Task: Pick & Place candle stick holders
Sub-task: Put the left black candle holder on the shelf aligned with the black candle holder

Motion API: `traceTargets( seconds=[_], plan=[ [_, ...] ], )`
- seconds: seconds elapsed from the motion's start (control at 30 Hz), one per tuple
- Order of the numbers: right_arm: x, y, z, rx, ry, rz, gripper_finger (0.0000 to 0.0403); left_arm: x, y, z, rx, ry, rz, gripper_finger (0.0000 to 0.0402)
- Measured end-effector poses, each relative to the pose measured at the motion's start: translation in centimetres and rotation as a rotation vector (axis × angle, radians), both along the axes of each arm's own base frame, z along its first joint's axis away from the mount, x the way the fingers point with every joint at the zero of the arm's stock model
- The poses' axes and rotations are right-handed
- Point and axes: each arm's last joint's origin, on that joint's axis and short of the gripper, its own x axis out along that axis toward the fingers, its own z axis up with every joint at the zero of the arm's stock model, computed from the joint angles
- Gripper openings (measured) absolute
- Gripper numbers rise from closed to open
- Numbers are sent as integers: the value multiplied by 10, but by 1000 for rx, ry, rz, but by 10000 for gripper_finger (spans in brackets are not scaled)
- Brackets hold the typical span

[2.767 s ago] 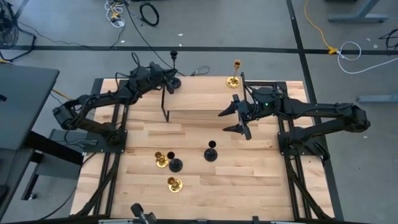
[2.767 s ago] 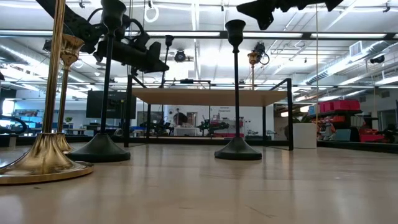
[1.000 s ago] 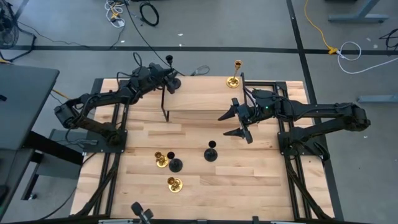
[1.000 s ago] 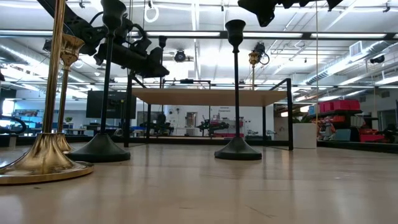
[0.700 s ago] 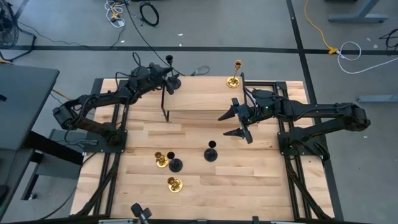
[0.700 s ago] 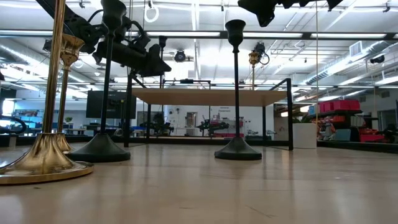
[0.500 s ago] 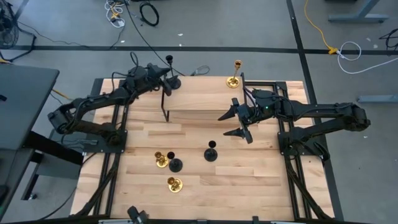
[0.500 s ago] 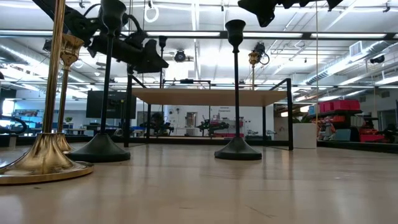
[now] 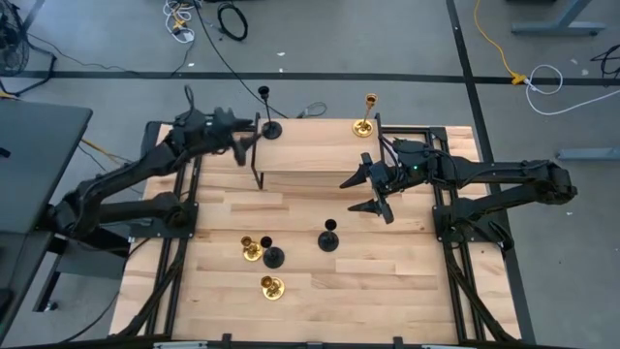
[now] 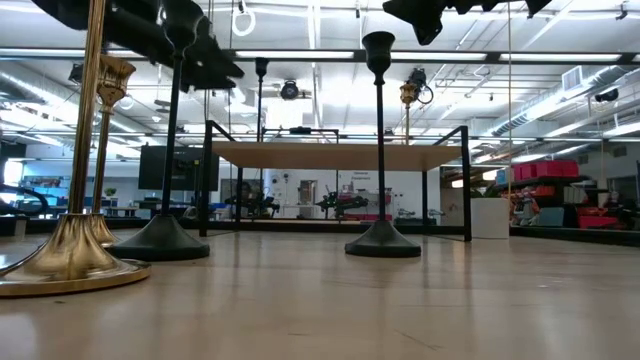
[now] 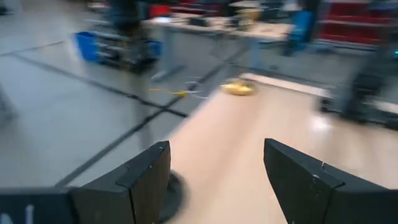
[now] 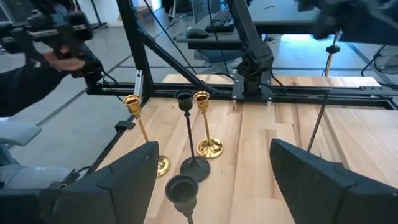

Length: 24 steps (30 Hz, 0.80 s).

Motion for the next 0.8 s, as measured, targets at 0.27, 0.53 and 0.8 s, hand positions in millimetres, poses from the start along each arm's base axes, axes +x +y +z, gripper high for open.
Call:
traceTargets(
  seconds=[0.27,0.53,0.8],
  plan=[
    [0,0,0,0,0,1,304,-6,-42,12,-83,-71,-412,259],
    [0,1,0,60,18,-9,304,-2,-75,12,-159,-56,-665,259],
    [0,10,0,50,16,29,304,5,-106,4,-200,26,-713,252]
  ],
)
